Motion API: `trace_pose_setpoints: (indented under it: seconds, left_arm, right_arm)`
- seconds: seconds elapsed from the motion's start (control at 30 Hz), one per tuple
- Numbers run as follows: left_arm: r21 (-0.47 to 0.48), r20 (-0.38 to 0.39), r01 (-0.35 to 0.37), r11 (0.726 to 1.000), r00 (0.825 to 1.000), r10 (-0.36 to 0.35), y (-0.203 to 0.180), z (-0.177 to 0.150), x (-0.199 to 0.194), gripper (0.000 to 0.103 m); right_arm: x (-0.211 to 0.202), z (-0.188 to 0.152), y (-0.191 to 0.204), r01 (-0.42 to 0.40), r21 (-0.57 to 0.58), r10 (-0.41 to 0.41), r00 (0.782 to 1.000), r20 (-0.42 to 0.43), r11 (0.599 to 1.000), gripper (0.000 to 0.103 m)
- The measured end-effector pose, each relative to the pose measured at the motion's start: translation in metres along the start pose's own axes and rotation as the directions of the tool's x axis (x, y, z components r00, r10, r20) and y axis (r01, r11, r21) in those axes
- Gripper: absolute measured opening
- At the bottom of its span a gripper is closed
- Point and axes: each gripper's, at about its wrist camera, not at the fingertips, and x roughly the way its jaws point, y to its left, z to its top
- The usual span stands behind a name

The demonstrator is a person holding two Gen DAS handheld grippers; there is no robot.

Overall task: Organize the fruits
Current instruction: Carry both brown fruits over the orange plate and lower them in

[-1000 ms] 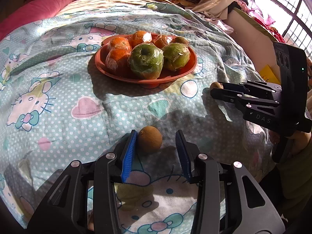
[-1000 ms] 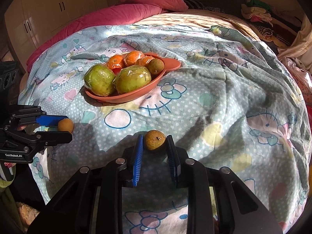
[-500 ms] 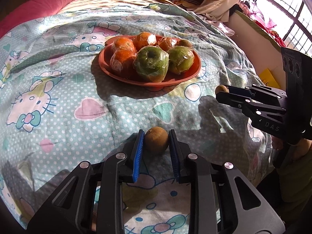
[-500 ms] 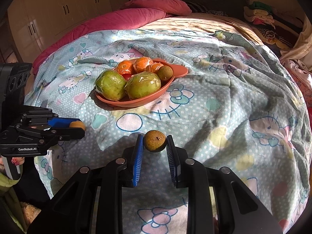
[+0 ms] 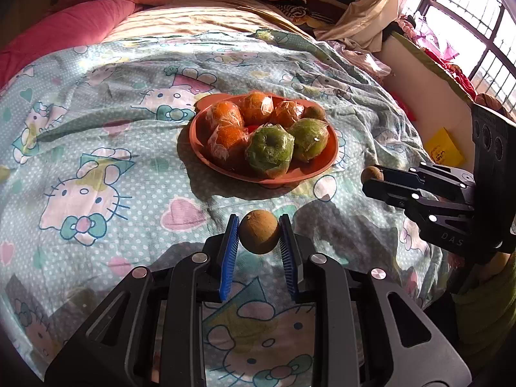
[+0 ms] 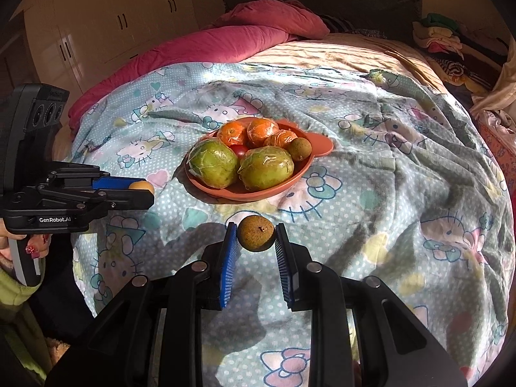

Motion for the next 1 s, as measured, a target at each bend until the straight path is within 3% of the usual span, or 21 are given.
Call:
trace_pose_setpoints:
  seconds: [0.57,1.0]
  left_arm:
    - [-0.008,0.042,-0.03,1.0,0.999,0.03,0.02,0.038,-0.003,0.018]
    - [-0.009,0.033,-0.035,0.999,0.999,0.035,0.027,0.059,0.018,0.018]
  right_arm:
    - [0.003,0.029,0.013,-0.015,-0.046,0.016,1.0,0.024,0.999,0.023]
    - [0.015,0.045,0.019,-0.029,-0.071,0.031,0.999,0.027,0.997,0.023]
